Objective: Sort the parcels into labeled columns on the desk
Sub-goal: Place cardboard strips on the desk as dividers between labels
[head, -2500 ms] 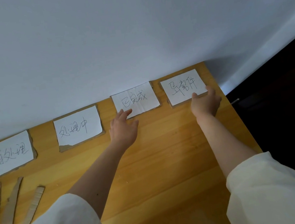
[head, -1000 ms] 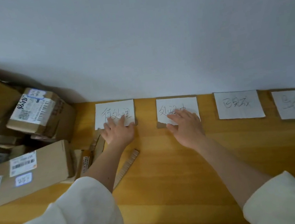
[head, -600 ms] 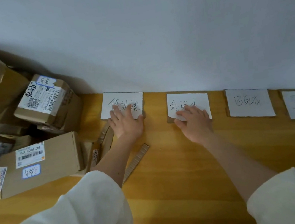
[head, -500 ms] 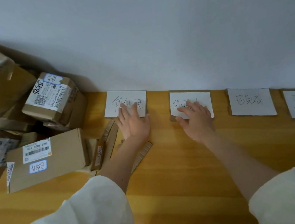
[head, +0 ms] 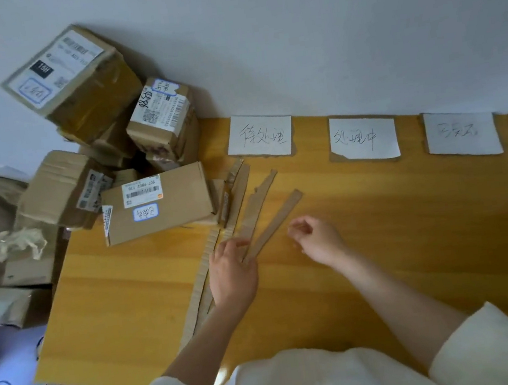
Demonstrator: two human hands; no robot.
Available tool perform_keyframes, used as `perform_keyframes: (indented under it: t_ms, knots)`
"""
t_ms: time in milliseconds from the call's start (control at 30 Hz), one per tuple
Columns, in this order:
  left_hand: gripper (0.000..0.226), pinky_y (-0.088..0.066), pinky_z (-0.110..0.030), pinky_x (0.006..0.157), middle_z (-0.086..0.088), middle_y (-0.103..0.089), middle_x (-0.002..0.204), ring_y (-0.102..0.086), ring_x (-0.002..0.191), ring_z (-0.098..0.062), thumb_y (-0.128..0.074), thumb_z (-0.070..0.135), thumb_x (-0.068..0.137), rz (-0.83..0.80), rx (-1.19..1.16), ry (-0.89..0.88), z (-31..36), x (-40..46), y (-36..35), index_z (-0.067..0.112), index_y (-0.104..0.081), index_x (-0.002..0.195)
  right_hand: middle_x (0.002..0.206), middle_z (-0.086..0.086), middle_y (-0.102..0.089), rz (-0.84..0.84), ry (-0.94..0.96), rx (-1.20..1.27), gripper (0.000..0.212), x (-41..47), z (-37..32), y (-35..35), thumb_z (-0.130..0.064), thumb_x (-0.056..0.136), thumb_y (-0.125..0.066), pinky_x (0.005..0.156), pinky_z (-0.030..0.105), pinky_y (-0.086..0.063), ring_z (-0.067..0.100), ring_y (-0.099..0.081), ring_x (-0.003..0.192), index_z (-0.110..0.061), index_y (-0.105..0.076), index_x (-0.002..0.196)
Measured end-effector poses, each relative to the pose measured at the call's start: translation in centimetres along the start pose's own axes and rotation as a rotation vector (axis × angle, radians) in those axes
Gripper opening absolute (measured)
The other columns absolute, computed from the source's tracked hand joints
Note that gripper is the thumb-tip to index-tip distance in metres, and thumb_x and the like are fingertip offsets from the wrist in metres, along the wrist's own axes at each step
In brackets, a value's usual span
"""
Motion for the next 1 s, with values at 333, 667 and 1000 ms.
perform_keyframes:
  t_ms: [333, 667, 1000]
  knots:
    - [0.043, -0.050, -0.034, 0.084, 0.003, -0.059, 0.117, -0.050, 0.112, -0.019, -0.068, 0.042, 0.079, -0.125, 0.176, 0.075, -6.5, 0.4, 0.7, 0.024, -0.060, 0.117, 0.118, 0.006, -0.064, -0.024, -0.274, 0.352, 0.028, -2.0, 1.8, -8.1, -0.024, 0.098, -0.058, 0.088, 0.037, -0.058, 0.024, -0.066, 0.104, -0.014, -0.056, 0.125]
    - [0.028, -0.052, -0.031, 0.079, 0.006, -0.069, 0.101, -0.063, 0.096, -0.019, -0.062, 0.026, 0.077, -0.196, 0.231, -0.006, -6.2, 1.0, 0.7, 0.028, -0.066, 0.105, 0.115, 0.006, -0.066, 0.055, -0.389, 0.482, 0.016, -2.9, 2.0, -10.9, -0.014, 0.098, -0.057, 0.073, 0.026, -0.057, 0.018, -0.067, 0.103, -0.014, -0.056, 0.115]
    - [0.019, -0.048, -0.023, 0.071, 0.006, -0.070, 0.085, -0.064, 0.084, -0.014, -0.062, 0.015, 0.080, -0.242, 0.005, -0.061, -5.9, 1.2, 1.3, 0.022, -0.074, 0.093, 0.117, 0.007, -0.063, 0.084, -0.352, 0.569, 0.018, -4.0, 1.8, -11.2, -0.020, 0.099, -0.057, 0.087, 0.031, -0.057, 0.018, -0.067, 0.098, -0.011, -0.055, 0.115]
Point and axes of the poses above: each hand's wrist, its own x-axis towards the middle knuckle, its own y-axis out of the back of the hand, z = x × y, the point moved 8 cm from there along x, towards the middle knuckle
